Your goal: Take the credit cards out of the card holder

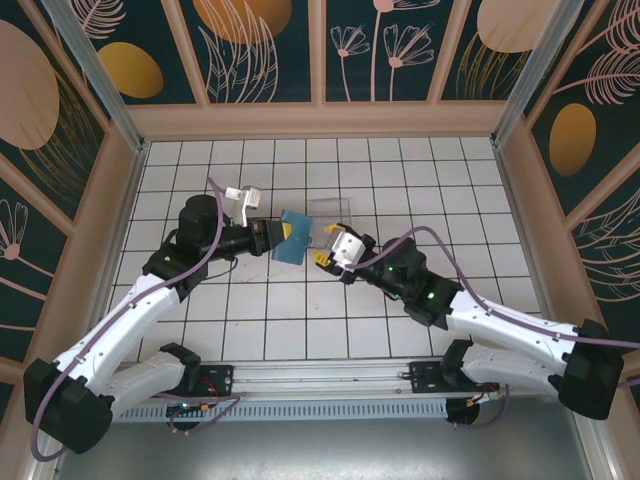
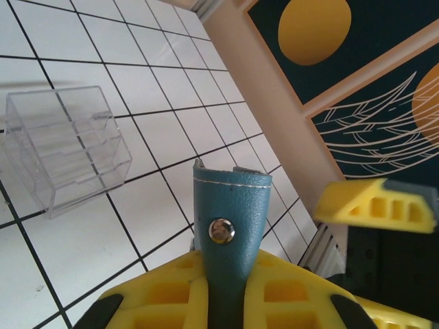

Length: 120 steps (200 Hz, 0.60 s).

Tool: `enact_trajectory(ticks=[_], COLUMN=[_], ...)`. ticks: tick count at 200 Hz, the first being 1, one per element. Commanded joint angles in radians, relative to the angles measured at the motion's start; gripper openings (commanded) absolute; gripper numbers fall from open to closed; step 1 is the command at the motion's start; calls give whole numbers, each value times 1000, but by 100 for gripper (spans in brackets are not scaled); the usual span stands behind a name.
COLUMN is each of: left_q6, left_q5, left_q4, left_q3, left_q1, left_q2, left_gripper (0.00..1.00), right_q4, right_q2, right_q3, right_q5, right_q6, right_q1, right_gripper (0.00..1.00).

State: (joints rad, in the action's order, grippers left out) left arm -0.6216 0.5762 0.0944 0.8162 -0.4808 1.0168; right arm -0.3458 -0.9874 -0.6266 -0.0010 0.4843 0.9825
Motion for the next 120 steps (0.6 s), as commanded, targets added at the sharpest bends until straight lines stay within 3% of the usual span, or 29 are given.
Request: enact_trajectory(ticks=[1,32,62,120], left_q6=[1,5,20,-4], left_q5=[27,37,44,95], left_q4=[-68,-82,-87,-157], left_q3=[35,48,61,60], left_q1=[-1,-1,-1,-1], left_q2=[-13,-27,-45,-99], left_gripper=[0,0,0,0], right_q4=[-109,-144,-134,-132], right_q2=[38,-27,-110,-88], right_q3=[-26,-94,-146,-138], right_q5=[-11,-24,38,-22], right_q6=[-182,-387,-563,-599], right_q1=[-4,-2,-2,-3], right_gripper=[57,66,72,69])
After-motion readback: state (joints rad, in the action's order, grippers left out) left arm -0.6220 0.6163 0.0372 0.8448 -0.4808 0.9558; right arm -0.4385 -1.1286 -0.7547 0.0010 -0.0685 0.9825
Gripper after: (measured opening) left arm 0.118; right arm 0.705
